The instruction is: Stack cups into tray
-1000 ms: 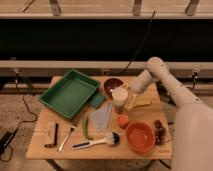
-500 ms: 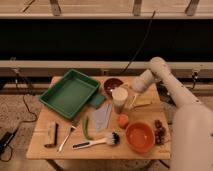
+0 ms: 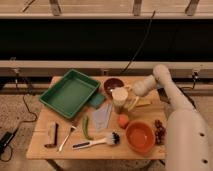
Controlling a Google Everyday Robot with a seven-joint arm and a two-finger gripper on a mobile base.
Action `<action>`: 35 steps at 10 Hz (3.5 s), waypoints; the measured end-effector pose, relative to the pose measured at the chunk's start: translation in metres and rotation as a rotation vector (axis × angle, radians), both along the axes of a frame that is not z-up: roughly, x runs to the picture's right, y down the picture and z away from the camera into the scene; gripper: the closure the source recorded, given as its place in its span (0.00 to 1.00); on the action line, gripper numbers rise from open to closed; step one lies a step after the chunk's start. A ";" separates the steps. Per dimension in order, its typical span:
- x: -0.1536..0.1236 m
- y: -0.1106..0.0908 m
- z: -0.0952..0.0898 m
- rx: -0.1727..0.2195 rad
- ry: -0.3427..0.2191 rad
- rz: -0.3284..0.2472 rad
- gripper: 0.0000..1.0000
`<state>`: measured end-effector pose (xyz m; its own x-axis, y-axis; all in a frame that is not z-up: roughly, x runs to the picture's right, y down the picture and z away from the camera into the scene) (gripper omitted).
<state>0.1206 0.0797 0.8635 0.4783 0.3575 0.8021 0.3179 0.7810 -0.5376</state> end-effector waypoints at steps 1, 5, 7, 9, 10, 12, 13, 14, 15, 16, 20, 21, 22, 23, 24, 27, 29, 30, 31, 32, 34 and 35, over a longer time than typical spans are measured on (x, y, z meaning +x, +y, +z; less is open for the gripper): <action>-0.005 0.003 0.002 0.003 -0.006 -0.004 0.20; -0.026 0.013 0.009 0.003 -0.025 -0.023 0.20; -0.032 0.019 0.012 -0.001 -0.035 -0.031 0.30; -0.036 0.020 0.014 -0.004 -0.039 -0.030 0.51; -0.035 0.020 0.014 -0.004 -0.041 -0.028 0.63; -0.034 0.020 0.011 -0.005 -0.043 -0.026 0.80; -0.033 0.018 0.008 -0.003 -0.045 -0.026 0.91; -0.032 0.016 0.005 0.001 -0.048 -0.024 0.98; -0.032 0.013 0.000 0.004 -0.053 -0.025 1.00; -0.034 0.006 -0.010 0.013 -0.062 -0.029 1.00; -0.070 -0.010 -0.030 0.030 -0.103 -0.091 1.00; -0.081 -0.013 -0.034 0.034 -0.116 -0.111 1.00; -0.090 -0.016 -0.037 0.037 -0.127 -0.125 1.00; -0.104 -0.021 -0.042 0.043 -0.144 -0.145 1.00; -0.111 -0.024 -0.045 0.047 -0.153 -0.155 1.00; -0.141 -0.029 -0.056 0.071 -0.175 -0.180 1.00; -0.161 -0.029 -0.063 0.085 -0.174 -0.173 1.00; -0.177 -0.030 -0.068 0.095 -0.165 -0.161 1.00; -0.189 -0.030 -0.071 0.100 -0.158 -0.154 1.00; -0.203 -0.030 -0.074 0.107 -0.151 -0.145 1.00; -0.221 -0.032 -0.080 0.117 -0.125 -0.121 1.00; -0.223 -0.034 -0.082 0.119 -0.109 -0.109 1.00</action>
<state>-0.1024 0.0461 0.7814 0.4170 0.2072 0.8850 0.4558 0.7947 -0.4009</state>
